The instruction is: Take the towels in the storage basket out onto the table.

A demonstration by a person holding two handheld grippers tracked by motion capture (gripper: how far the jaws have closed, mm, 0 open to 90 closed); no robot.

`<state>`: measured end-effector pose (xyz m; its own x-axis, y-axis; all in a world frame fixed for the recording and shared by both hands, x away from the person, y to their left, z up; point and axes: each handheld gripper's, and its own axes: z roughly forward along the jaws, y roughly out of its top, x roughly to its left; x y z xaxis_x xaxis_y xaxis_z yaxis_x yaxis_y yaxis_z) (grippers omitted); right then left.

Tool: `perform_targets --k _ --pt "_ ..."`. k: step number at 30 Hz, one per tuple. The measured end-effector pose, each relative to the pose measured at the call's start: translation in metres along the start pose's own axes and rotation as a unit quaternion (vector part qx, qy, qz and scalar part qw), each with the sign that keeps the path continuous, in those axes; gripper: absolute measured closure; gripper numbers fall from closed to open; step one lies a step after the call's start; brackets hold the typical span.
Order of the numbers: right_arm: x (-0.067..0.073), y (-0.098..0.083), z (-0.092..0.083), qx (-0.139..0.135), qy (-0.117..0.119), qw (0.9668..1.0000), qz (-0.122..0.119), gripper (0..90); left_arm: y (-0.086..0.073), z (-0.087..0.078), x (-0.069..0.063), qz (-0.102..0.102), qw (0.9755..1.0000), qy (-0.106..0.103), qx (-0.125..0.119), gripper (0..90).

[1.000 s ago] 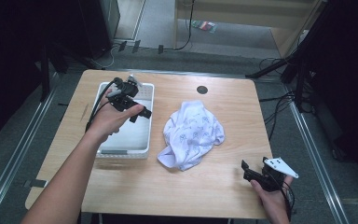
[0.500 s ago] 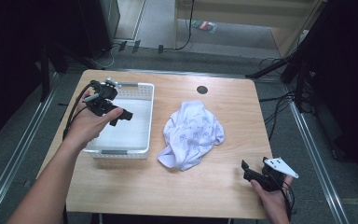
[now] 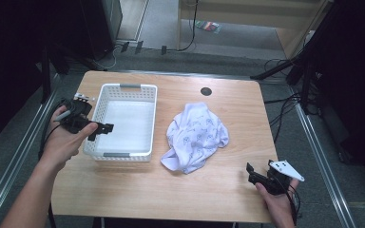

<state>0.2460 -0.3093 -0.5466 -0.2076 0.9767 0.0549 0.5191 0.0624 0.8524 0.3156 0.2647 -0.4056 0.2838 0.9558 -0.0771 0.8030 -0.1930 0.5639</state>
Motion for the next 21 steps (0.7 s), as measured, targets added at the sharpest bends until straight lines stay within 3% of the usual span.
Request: perform_targets --k 2,4,8,11,15,21 --pt "0.0 0.0 0.0 0.0 0.0 1.0 0.0 13.5 -0.01 -0.001 0.005 -0.001 1.0 0.006 -0.003 0.0" --pt "0.0 0.0 0.0 0.0 -0.002 1.0 0.0 13.5 -0.019 -0.001 0.009 -0.011 0.9999 -0.001 -0.005 0.0" --pt "0.0 0.0 0.0 -0.003 -0.006 1.0 0.0 13.5 -0.039 -0.005 0.018 -0.021 0.9993 -0.007 -0.029 0.0" --pt "0.0 0.0 0.0 -0.003 -0.011 0.9999 0.002 13.6 -0.051 -0.008 0.024 -0.027 0.9987 0.001 -0.043 0.0" --pt "0.0 0.0 0.0 -0.005 -0.012 0.9999 0.004 13.6 -0.07 -0.012 0.037 -0.042 0.9967 0.012 -0.068 0.0" --pt "0.0 0.0 -0.001 -0.005 -0.012 0.9999 0.003 13.6 -0.105 -0.019 0.055 -0.07 0.9908 0.024 -0.114 0.0"
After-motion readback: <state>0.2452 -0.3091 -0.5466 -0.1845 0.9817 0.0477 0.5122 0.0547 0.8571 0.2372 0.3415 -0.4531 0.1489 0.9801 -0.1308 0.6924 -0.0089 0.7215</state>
